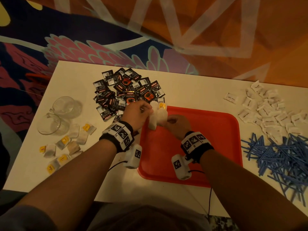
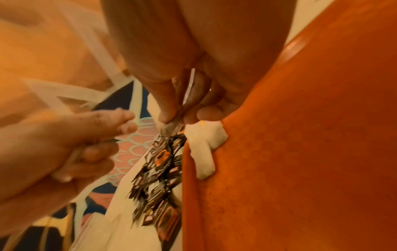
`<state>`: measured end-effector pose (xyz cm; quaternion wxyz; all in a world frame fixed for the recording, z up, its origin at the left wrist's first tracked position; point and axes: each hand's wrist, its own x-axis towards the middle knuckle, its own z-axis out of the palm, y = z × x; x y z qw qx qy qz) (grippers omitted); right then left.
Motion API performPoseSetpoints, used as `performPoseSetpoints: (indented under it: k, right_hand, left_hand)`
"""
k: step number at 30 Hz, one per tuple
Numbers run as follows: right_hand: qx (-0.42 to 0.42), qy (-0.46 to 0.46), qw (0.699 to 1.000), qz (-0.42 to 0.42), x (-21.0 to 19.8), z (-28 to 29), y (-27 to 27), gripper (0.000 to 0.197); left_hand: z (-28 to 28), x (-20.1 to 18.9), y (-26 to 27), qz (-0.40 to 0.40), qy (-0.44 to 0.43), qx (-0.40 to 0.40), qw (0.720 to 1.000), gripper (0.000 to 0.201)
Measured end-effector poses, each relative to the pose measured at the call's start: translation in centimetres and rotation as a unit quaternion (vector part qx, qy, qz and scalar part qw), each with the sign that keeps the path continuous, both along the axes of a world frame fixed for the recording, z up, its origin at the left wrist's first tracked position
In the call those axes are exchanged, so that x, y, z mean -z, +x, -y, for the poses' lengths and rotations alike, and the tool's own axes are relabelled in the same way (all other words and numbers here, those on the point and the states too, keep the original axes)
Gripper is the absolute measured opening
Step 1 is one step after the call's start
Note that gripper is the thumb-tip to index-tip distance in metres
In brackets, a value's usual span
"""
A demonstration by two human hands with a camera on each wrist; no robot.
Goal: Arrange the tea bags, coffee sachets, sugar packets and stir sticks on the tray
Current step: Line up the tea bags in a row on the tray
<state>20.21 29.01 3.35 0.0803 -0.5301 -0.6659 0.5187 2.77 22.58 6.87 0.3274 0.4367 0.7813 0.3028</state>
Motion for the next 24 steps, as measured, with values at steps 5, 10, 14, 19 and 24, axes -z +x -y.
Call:
performPoseSetpoints:
  k: [5, 10, 14, 19, 24]
  right_hand:
    - [0.009, -0.059, 0.993, 0.100, 2.2, -0.9, 1.0, 0.030]
    - [0.025, -0.108, 0.986, 0.128, 3.3, -1.3, 0.7, 0.033]
    - [0.005, -0.107, 0.986, 0.126, 3.9, -1.2, -0.7, 0.027]
    - [-0.074, -0.061, 0.977, 0.190, 4.6, -1.4, -2.3, 0.035]
    - [-0.103, -0.031, 0.965, 0.240, 5.1, -1.6, -2.9, 0.026]
  left_hand:
    - [1.2, 3.7, -0.3, -0.097, -0.066, 0.107, 0.987, 0.010]
    - [1.9, 6.0, 0.3, -0.151, -0.154, 0.248, 0.944, 0.038]
    - [2.6, 6.7, 0.6, -0.214, -0.179, 0.334, 0.900, 0.046]
    - [2.5, 7.0, 0.8, -0.265, -0.178, 0.344, 0.883, 0.048]
    - [2.9, 7.2, 0.7, -0.270, -0.200, 0.329, 0.882, 0.050]
